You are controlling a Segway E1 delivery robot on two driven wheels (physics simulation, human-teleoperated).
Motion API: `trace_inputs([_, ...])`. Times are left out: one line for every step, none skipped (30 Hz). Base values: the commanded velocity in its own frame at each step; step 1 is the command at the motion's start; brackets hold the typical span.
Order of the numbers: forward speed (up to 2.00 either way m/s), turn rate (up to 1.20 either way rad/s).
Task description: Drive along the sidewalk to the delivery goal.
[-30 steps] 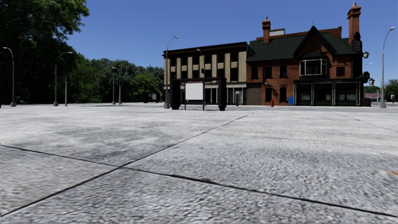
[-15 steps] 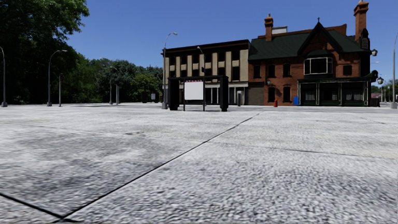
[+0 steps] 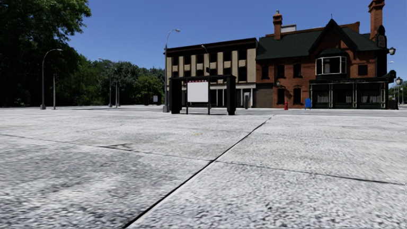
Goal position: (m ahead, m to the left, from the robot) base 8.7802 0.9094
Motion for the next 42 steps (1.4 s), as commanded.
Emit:
trace_inputs([2.00,0.00])
trace_inputs([2.00,0.00])
trace_inputs([2.00,0.00])
trace_inputs([2.00,0.00])
trace_inputs([2.00,0.00])
trace_inputs([2.00,0.00])
trace_inputs([2.00,0.00])
trace_inputs([2.00,0.00])
trace_inputs([2.00,0.00])
trace_inputs([2.00,0.00])
trace_inputs([2.00,0.00])
trace_inputs([2.00,0.00])
trace_inputs([2.00,0.00])
trace_inputs([2.00,0.00])
trace_inputs([2.00,0.00])
trace_inputs([2.00,0.00])
trace_inputs([2.00,0.00])
trace_inputs([2.00,0.00])
trace_inputs([2.00,0.00])
trace_inputs([2.00,0.00])
trace_inputs([2.00,0.00])
trace_inputs([2.00,0.00])
trace_inputs([2.00,0.00])
trace_inputs([2.00,0.00])
trace_inputs([2.00,0.00])
trace_inputs([2.00,0.00])
trace_inputs([2.00,0.00])
trace_inputs([2.00,0.00])
trace_inputs([2.00,0.00])
trace_inputs([2.00,0.00])
trace_inputs([2.00,0.00])
trace_inputs([2.00,0.00])
trace_inputs([2.00,0.00])
trace_inputs([2.00,0.00])
trace_inputs([2.00,0.00])
trace_inputs([2.00,0.00])
trace_inputs([2.00,0.00])
trace_inputs([2.00,0.00])
trace_inputs([2.00,0.00])
trace_inputs([2.00,0.00])
trace_inputs([2.00,0.00])
trace_inputs([2.00,0.00])
